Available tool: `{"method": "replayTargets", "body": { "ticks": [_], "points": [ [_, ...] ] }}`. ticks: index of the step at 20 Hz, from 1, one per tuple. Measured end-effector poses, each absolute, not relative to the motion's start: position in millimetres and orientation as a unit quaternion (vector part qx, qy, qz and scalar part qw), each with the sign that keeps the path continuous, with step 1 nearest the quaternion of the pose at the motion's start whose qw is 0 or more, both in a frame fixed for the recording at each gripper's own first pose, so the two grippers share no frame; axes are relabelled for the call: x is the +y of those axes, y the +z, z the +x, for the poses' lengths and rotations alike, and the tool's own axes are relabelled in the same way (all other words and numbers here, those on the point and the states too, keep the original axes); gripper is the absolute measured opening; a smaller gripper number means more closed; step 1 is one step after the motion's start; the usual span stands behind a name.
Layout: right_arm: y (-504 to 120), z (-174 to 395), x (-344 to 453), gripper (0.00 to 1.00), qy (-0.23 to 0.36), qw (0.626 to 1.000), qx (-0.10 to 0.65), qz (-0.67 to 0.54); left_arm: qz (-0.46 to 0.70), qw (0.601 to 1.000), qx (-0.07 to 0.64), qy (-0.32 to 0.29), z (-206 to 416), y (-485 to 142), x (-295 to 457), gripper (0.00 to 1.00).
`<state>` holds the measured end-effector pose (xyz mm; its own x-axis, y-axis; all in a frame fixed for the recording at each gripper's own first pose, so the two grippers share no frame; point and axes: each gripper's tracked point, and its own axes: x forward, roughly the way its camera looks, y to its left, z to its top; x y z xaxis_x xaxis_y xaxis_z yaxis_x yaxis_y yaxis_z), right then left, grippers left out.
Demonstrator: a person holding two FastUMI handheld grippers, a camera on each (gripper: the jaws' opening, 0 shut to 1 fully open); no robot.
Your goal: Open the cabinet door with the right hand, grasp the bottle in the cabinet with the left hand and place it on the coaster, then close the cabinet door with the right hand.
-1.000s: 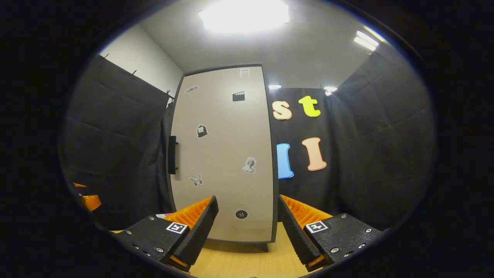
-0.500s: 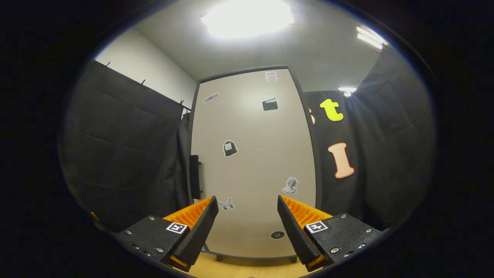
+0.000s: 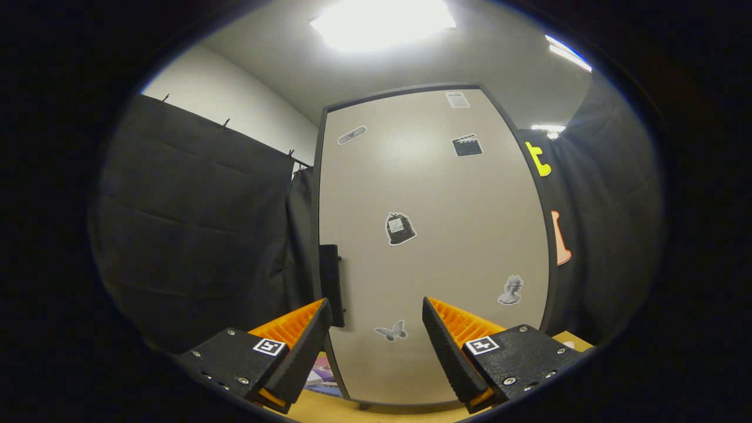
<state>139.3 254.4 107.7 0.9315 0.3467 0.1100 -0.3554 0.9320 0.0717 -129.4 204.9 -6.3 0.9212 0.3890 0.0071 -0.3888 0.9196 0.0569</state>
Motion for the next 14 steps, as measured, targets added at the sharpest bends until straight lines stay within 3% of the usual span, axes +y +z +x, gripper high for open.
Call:
{"method": "replayTargets", "body": {
  "ticks": [9,14],
  "points": [
    [121.4,177.8,309.9,0.94,0.189,0.981,-0.034,0.033,0.022,0.974,0.01,0.225,-142.0,-13.4,248.7,0.88],
    [114.3,199.1,337.0,0.85,0.192,0.981,-0.009,0.016,0.019,0.973,0.012,0.231,-149.1,-18.5,268.6,0.9]
  ]
}}
